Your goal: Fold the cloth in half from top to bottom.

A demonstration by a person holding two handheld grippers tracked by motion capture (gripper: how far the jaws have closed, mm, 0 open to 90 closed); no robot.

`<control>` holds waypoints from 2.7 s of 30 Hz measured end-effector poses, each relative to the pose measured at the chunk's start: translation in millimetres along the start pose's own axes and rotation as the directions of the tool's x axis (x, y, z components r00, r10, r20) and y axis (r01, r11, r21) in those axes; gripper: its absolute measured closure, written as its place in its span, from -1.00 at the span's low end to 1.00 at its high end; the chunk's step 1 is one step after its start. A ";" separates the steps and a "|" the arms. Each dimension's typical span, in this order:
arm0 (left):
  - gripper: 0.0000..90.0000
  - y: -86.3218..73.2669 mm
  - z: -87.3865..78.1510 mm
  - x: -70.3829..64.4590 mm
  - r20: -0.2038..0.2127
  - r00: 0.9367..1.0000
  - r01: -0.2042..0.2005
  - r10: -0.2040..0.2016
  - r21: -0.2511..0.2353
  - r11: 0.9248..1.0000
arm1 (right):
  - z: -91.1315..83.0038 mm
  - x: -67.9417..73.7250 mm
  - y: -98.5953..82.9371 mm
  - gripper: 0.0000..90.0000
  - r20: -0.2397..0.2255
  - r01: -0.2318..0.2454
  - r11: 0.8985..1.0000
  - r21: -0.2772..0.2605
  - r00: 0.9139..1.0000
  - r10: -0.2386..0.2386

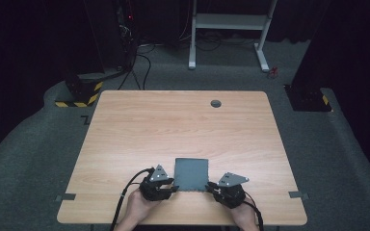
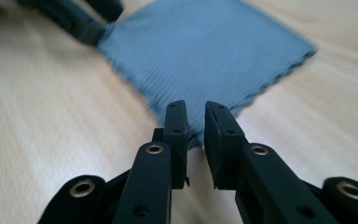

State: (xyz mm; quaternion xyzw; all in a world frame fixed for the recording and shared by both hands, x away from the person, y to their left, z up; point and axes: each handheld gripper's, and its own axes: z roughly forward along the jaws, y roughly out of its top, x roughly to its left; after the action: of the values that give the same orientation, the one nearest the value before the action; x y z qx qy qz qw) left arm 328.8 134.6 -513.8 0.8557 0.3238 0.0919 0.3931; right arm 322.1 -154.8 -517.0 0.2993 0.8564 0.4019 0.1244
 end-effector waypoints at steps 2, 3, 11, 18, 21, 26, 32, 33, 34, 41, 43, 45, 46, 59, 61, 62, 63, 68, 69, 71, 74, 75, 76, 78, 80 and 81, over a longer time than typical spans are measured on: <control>0.33 3.8 -2.8 4.0 -0.007 1.000 0.015 -0.015 -0.020 1.000 | -0.3 -6.2 5.7 0.76 0.007 -0.030 0.999 -0.022 1.000 0.030; 0.31 6.6 -3.6 6.5 -0.018 1.000 0.019 -0.019 -0.029 0.999 | 1.0 -9.9 8.8 0.76 0.014 -0.042 0.999 -0.029 0.999 0.043; 0.23 33.2 0.6 27.0 -0.027 0.993 0.113 -0.115 -0.080 0.990 | 17.1 -37.1 35.9 0.76 0.067 -0.123 0.991 -0.042 0.990 0.126; 0.26 47.7 23.0 37.3 -0.088 0.991 0.099 -0.102 -0.040 0.994 | 36.4 -48.1 50.1 0.75 0.098 -0.152 0.988 -0.022 0.983 0.154; 0.27 50.3 35.7 42.6 -0.131 0.988 0.085 -0.086 -0.011 0.996 | 48.5 -53.2 51.2 0.75 0.111 -0.168 0.986 -0.010 0.980 0.168; 0.25 48.7 44.5 53.7 -0.205 0.977 0.060 -0.050 0.046 0.997 | 58.1 -58.9 48.6 0.72 0.146 -0.168 0.985 0.039 0.976 0.161; 0.26 51.3 40.1 56.1 -0.180 0.979 0.094 -0.091 0.005 0.996 | 52.2 -62.1 50.6 0.66 0.153 -0.168 0.986 0.021 0.975 0.162; 0.25 52.1 38.5 57.1 -0.156 0.981 0.116 -0.117 -0.015 0.993 | 51.8 -61.6 51.4 0.65 0.149 -0.173 0.985 0.019 0.974 0.168; 0.24 53.0 37.6 57.6 -0.147 0.980 0.128 -0.131 -0.031 0.991 | 52.4 -60.6 52.5 0.64 0.143 -0.181 0.983 0.013 0.974 0.177; 0.23 54.2 50.4 65.2 -0.176 0.977 0.129 -0.121 0.030 0.991 | 62.8 -63.6 52.7 0.57 0.136 -0.200 0.979 0.042 0.972 0.193; 0.24 53.8 51.0 64.4 -0.176 0.978 0.117 -0.110 0.025 0.993 | 62.1 -63.2 53.7 0.58 0.138 -0.193 0.980 0.057 0.973 0.184; 0.33 53.8 51.4 62.1 -0.177 0.980 0.093 -0.086 0.029 0.995 | 61.9 -61.8 54.6 0.66 0.134 -0.176 0.982 0.071 0.977 0.165; 0.39 53.6 51.8 61.0 -0.163 0.983 0.095 -0.090 0.026 0.995 | 62.1 -61.5 55.3 0.73 0.127 -0.170 0.982 0.076 0.979 0.160; 0.91 53.1 50.7 66.0 -0.095 0.992 0.086 -0.084 0.015 0.996 | 62.5 -61.4 59.1 0.94 0.106 -0.134 0.988 0.082 0.986 0.125; 0.91 54.2 50.1 67.0 -0.099 0.991 0.095 -0.094 0.000 0.995 | 63.2 -63.6 60.8 0.94 0.110 -0.135 0.988 0.076 0.986 0.126; 0.91 55.4 49.7 68.5 -0.103 0.990 0.097 -0.096 -0.003 0.995 | 63.5 -64.6 62.1 0.94 0.115 -0.134 0.988 0.073 0.985 0.125; 0.91 56.3 49.1 69.4 -0.105 0.989 0.108 -0.108 -0.014 0.994 | 63.7 -64.7 63.7 0.94 0.121 -0.145 0.987 0.072 0.983 0.135; 0.91 62.5 51.0 76.5 -0.138 0.984 0.107 -0.109 -0.025 0.994 | 67.5 -68.6 73.8 0.94 0.149 -0.131 0.989 0.064 0.981 0.121; 0.91 62.9 52.0 78.0 -0.139 0.984 0.111 -0.114 -0.027 0.993 | 69.1 -69.7 74.9 0.94 0.155 -0.133 0.989 0.067 0.980 0.121; 0.91 63.4 54.4 81.9 -0.141 0.981 0.128 -0.132 -0.041 0.991 | 72.7 -72.9 76.3 0.94 0.161 -0.137 0.988 0.068 0.979 0.125; 0.91 62.1 57.8 89.5 -0.146 0.975 0.159 -0.166 -0.057 0.986 | 77.5 -77.8 81.3 0.94 0.176 -0.145 0.987 0.065 0.976 0.131; 0.91 61.3 59.0 91.0 -0.150 0.974 0.165 -0.172 -0.059 0.985 | 79.3 -78.6 83.2 0.94 0.178 -0.145 0.987 0.066 0.975 0.131; 0.91 60.4 61.0 92.2 -0.152 0.971 0.175 -0.183 -0.061 0.983 | 80.8 -79.1 84.5 0.94 0.179 -0.141 0.988 0.069 0.976 0.127; 0.91 59.3 63.2 94.3 -0.162 0.971 0.168 -0.176 -0.067 0.984 | 86.0 -79.8 85.9 0.94 0.190 -0.137 0.988 0.074 0.974 0.120; 0.89 59.0 63.5 95.1 -0.158 0.970 0.177 -0.186 -0.072 0.982 | 90.2 -81.8 85.0 0.92 0.188 -0.139 0.986 0.088 0.975 0.121; 0.87 59.1 62.7 95.6 -0.165 0.969 0.174 -0.183 -0.069 0.982 | 91.3 -83.2 84.0 0.91 0.181 -0.145 0.985 0.090 0.975 0.127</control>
State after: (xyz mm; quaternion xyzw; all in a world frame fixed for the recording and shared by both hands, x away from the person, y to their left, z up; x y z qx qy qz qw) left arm 457.1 127.5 -522.1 0.8011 0.4294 0.1378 0.3936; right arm 463.9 -107.9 -514.2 0.3972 0.8392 0.3372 0.1559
